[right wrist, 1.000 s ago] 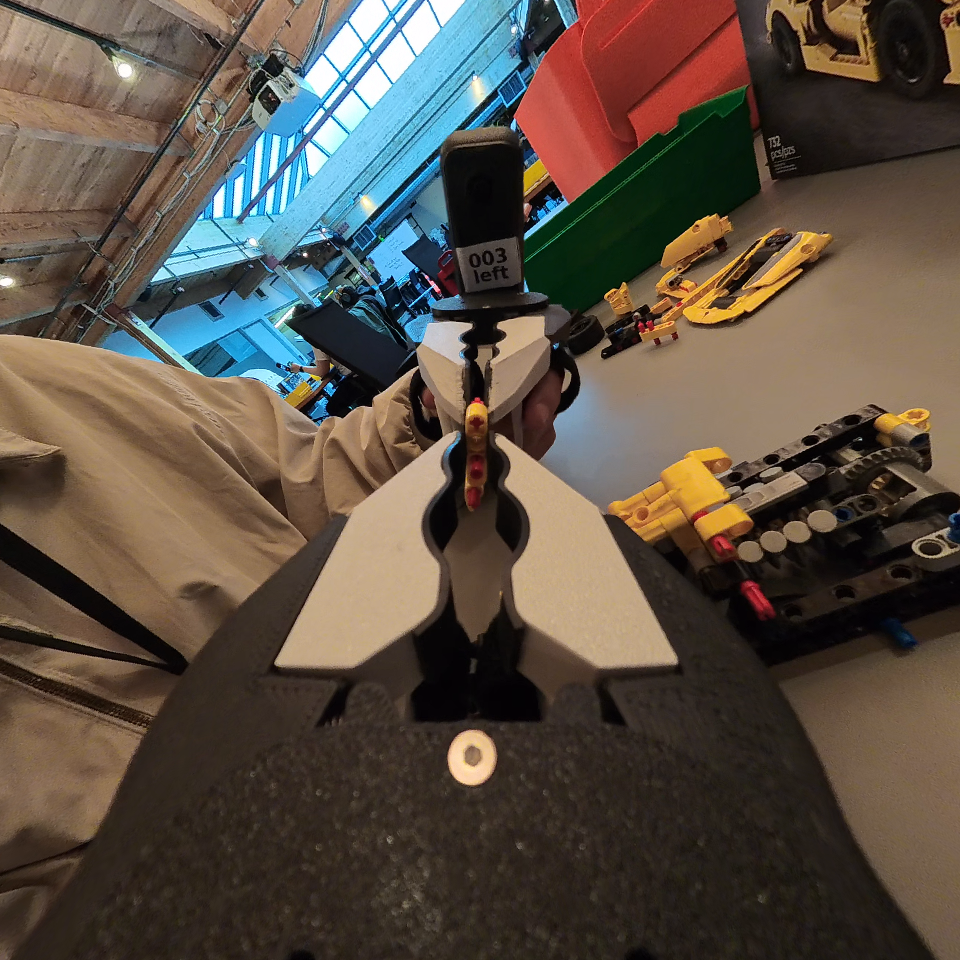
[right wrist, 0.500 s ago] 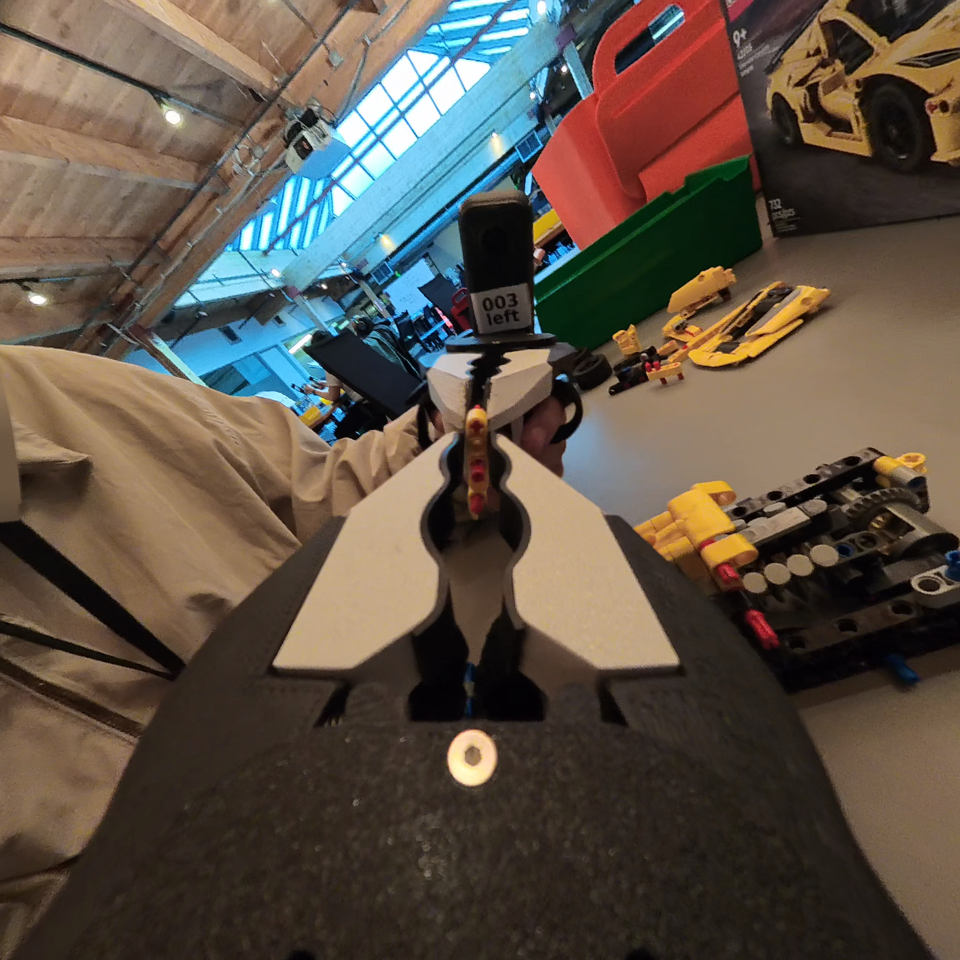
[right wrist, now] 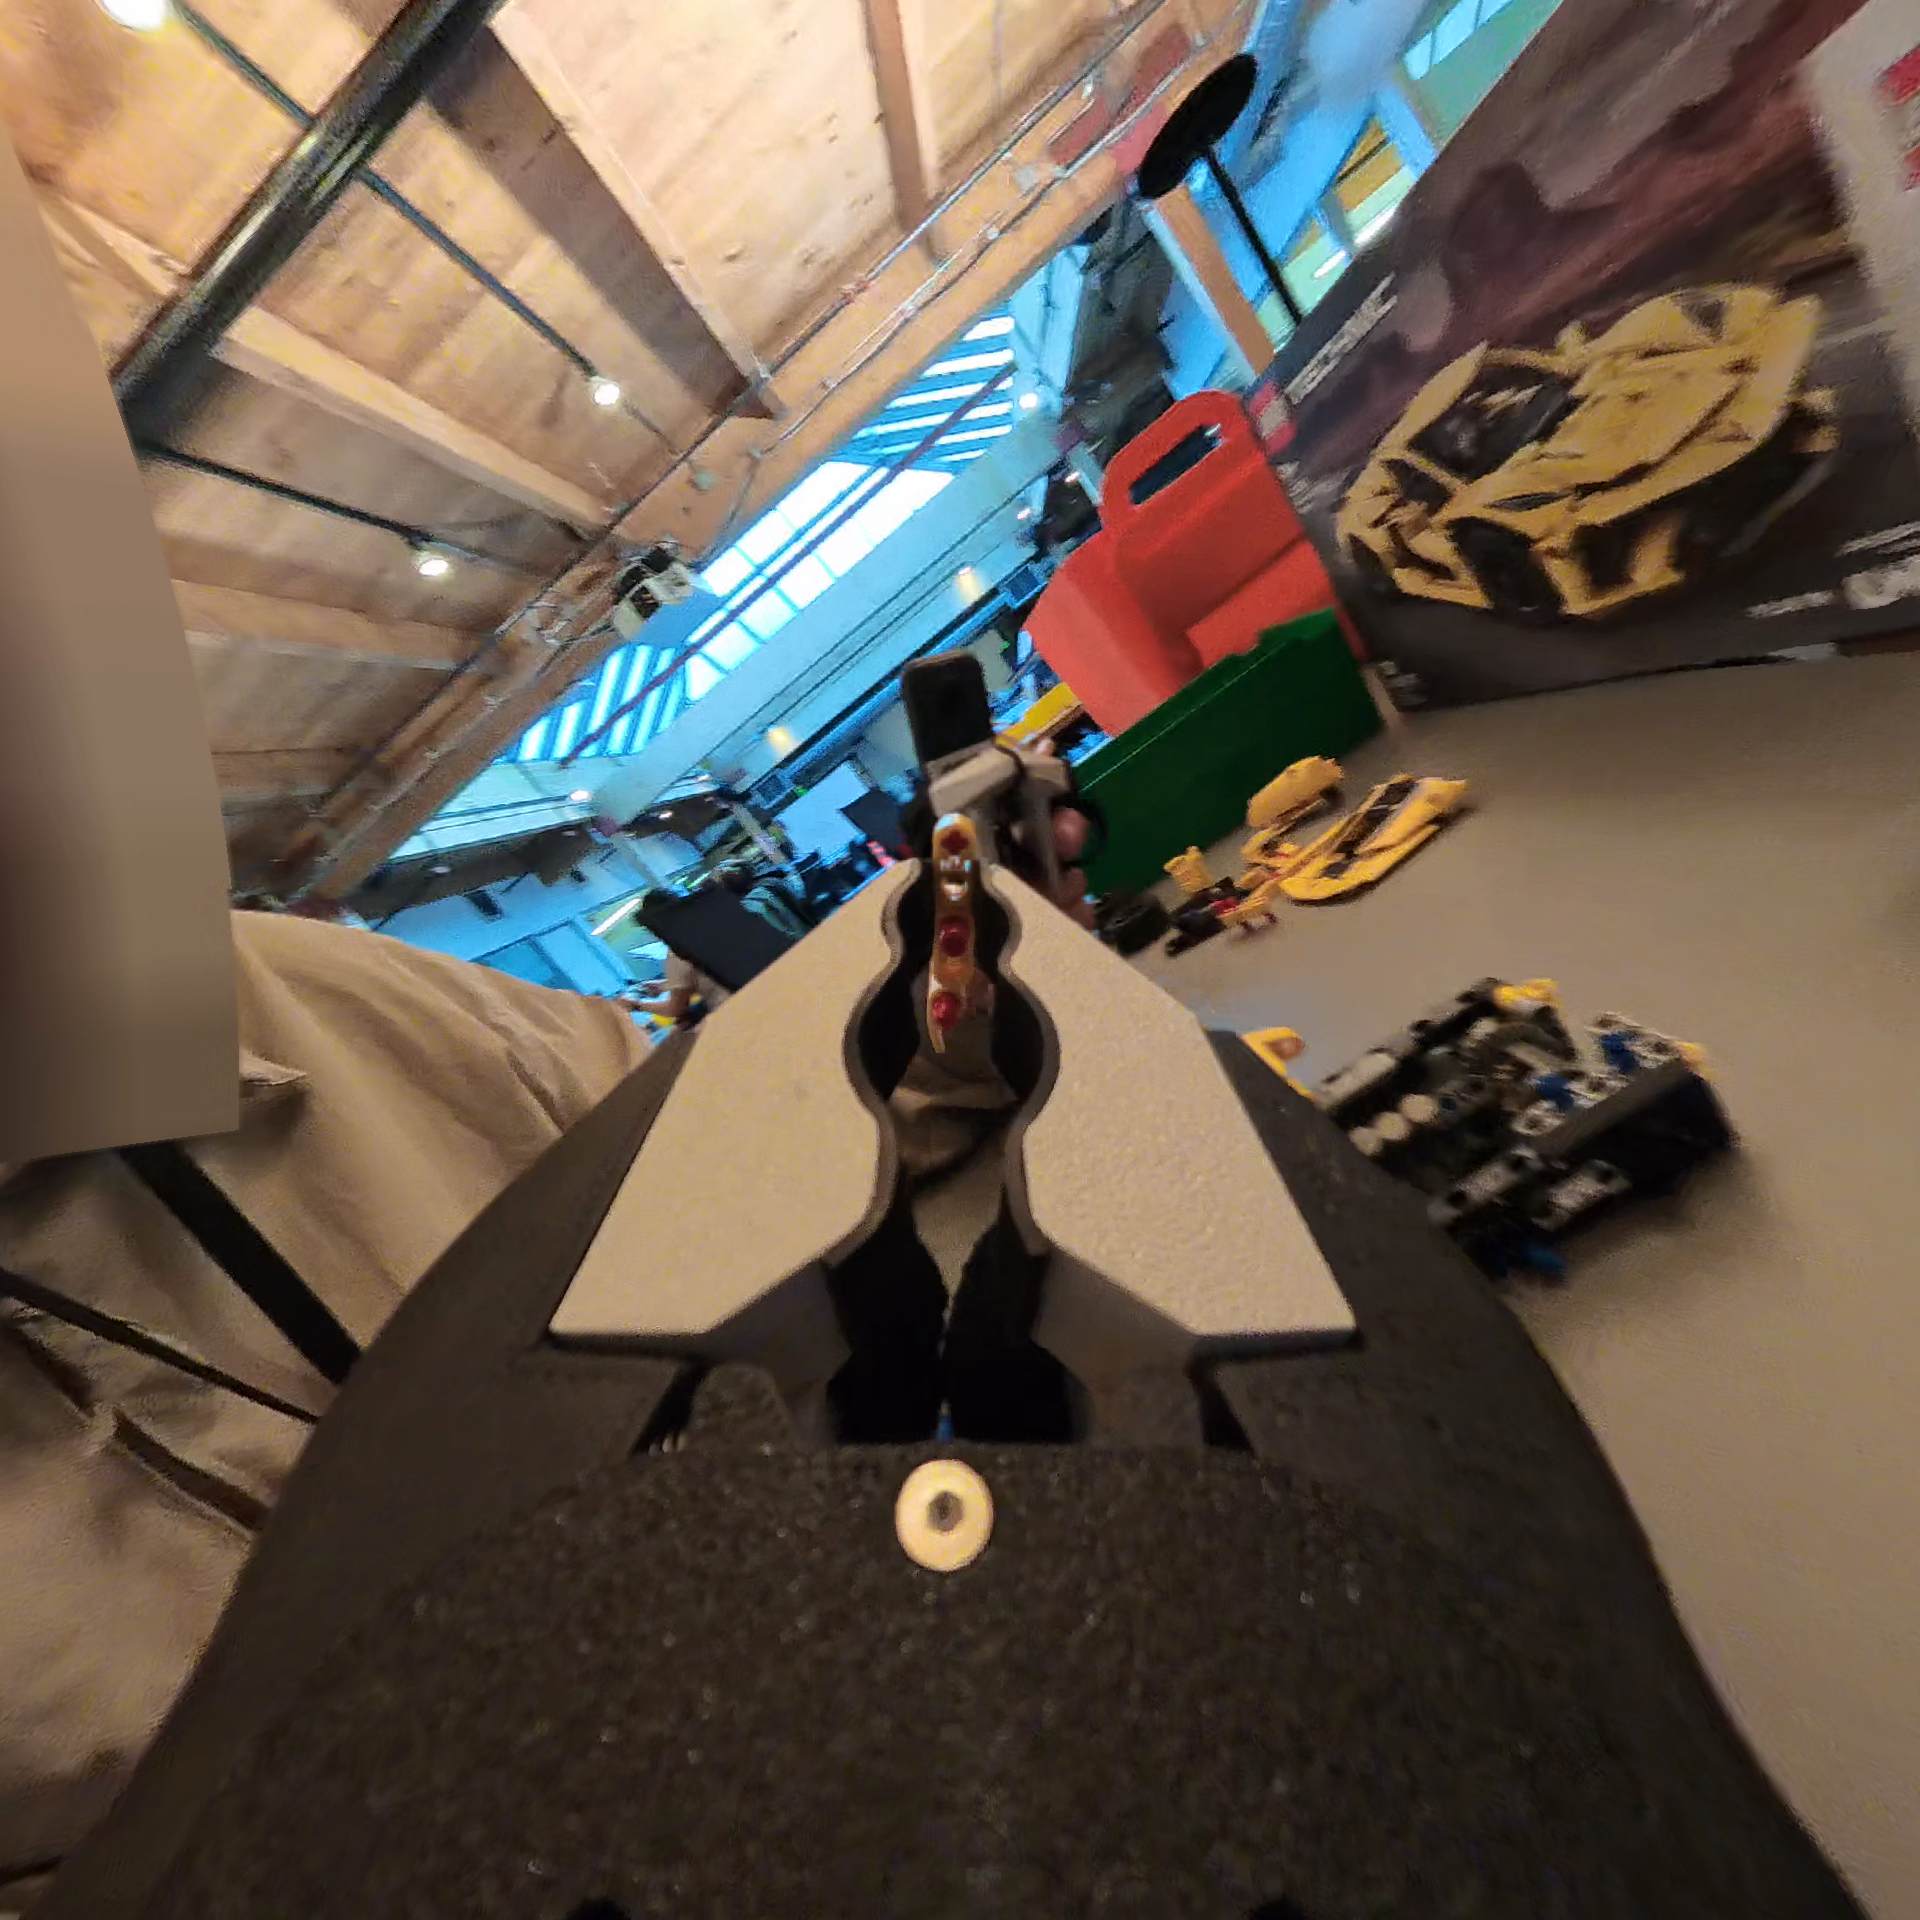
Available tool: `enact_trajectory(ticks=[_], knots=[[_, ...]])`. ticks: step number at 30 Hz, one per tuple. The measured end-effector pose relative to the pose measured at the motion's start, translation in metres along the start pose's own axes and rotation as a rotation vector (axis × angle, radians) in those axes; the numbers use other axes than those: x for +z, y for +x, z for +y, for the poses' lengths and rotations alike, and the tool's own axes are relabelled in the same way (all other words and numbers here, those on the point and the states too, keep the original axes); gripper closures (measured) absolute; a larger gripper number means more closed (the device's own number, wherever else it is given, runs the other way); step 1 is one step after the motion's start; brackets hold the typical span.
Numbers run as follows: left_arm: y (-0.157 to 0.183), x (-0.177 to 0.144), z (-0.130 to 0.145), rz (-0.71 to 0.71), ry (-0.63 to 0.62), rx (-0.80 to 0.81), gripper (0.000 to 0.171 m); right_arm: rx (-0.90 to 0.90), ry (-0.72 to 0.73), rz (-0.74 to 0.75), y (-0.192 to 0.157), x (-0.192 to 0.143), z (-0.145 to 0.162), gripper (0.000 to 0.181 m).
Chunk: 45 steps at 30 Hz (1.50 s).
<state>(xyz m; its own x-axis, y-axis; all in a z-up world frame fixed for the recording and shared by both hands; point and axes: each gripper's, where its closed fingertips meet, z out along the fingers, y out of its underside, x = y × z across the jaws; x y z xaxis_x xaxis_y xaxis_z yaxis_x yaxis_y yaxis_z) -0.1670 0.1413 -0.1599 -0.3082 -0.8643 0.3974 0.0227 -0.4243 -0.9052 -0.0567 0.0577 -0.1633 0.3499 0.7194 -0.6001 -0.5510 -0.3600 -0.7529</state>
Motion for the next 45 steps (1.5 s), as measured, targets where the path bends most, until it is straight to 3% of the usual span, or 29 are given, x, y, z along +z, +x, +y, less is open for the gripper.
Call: enact_trajectory(ticks=[4, 6, 12, 15, 19, 21, 25, 28, 32, 35, 39, 42, 45], knots=[[0.03, 0.019, 0.067, 0.141, -0.354, 0.058, 0.171, -0.004, -0.079, -0.056, -0.011, 0.022, 0.016, 0.175], [0.042, 0.019, 0.087, 0.183, -0.454, 0.092, 0.171, 0.004, -0.091, -0.05, -0.01, 0.024, 0.021, 0.175], [0.035, 0.035, 0.068, 0.119, -0.313, 0.018, 0.171, -0.066, -0.168, 0.052, 0.004, 0.035, 0.037, 0.176], [0.046, 0.046, 0.062, 0.179, -0.235, -0.076, 0.145, -0.119, -0.069, -0.018, -0.009, 0.045, 0.028, 0.176], [0.06, 0.065, 0.072, 0.201, -0.236, -0.062, 0.147, -0.101, -0.065, -0.009, -0.005, 0.055, 0.032, 0.176], [0.05, 0.07, 0.072, 0.124, -0.225, -0.023, 0.166, -0.075, -0.051, -0.022, -0.006, 0.054, 0.03, 0.175], [0.046, 0.066, 0.069, 0.132, -0.217, -0.059, 0.171, -0.064, -0.05, 0.004, 0.0, 0.049, 0.029, 0.175], [0.044, 0.056, 0.052, 0.133, -0.166, -0.047, 0.171, -0.053, -0.034, -0.013, -0.001, 0.047, 0.027, 0.176], [0.034, 0.048, 0.026, 0.085, -0.037, -0.077, 0.171, -0.08, -0.169, 0.004, 0.0, 0.052, 0.052, 0.175], [0.03, 0.044, 0.023, 0.076, -0.027, -0.094, 0.171, -0.071, -0.152, -0.002, -0.001, 0.059, 0.052, 0.175], [0.033, 0.046, 0.037, 0.11, -0.099, -0.109, 0.146, -0.031, -0.053, 0.021, 0.006, 0.051, 0.035, 0.176], [0.04, 0.057, 0.055, 0.108, -0.174, -0.055, 0.15, -0.013, -0.047, 0.012, 0.005, 0.051, 0.035, 0.176], [0.039, 0.06, 0.054, 0.09, -0.171, -0.031, 0.164, -0.035, -0.061, 0.008, 0.002, 0.053, 0.036, 0.175]])
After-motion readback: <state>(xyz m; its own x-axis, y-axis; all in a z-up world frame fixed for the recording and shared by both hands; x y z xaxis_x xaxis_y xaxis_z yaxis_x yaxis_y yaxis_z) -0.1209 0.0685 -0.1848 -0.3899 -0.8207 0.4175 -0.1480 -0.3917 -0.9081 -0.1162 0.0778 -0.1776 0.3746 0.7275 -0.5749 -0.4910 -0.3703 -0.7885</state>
